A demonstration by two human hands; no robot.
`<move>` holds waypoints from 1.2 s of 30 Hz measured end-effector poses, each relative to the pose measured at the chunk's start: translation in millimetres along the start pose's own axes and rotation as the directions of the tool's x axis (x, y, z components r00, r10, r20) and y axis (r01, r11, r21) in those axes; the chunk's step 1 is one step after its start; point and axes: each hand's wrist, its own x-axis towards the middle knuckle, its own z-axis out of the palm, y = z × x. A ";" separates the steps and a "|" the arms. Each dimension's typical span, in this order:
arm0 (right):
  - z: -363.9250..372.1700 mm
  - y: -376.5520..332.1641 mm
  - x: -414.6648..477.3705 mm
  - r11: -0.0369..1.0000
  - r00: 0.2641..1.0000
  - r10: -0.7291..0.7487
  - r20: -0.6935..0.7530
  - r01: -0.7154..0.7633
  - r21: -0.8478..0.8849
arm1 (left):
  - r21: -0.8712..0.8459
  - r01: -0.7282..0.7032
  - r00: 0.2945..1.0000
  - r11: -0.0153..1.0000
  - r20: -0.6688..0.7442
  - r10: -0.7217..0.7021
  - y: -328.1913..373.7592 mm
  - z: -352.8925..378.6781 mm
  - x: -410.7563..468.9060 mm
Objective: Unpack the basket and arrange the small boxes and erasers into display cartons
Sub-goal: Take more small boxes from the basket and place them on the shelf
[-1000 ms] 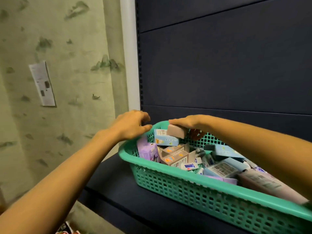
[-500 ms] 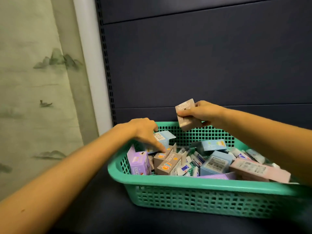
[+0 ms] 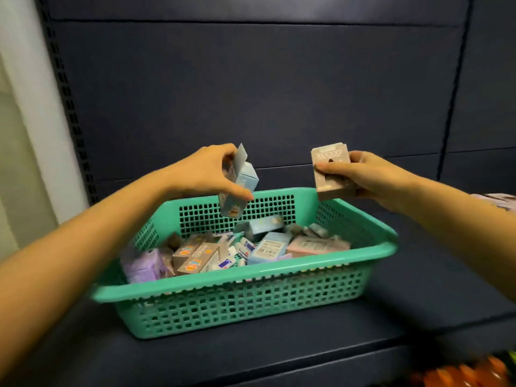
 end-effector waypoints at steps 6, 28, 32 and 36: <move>-83.6 30.6 -37.6 1.000 0.996 0.016 -0.092 -0.017 -0.016 | -0.133 -0.133 0.986 0.982 0.085 0.145 81.9 41.7 32.2; -425.2 206.6 -128.4 0.983 0.933 0.170 -0.317 -0.185 -0.017 | -0.319 -0.254 0.942 0.913 0.134 0.308 355.6 293.3 148.1; -457.7 229.5 -111.3 0.983 0.939 0.182 -0.291 -0.181 0.029 | -0.360 -0.264 0.925 0.895 0.169 0.341 376.7 320.3 182.0; -493.6 247.3 -83.2 0.982 0.941 0.185 -0.282 -0.185 0.028 | -0.378 -0.275 0.908 0.884 0.200 0.368 394.9 348.5 222.1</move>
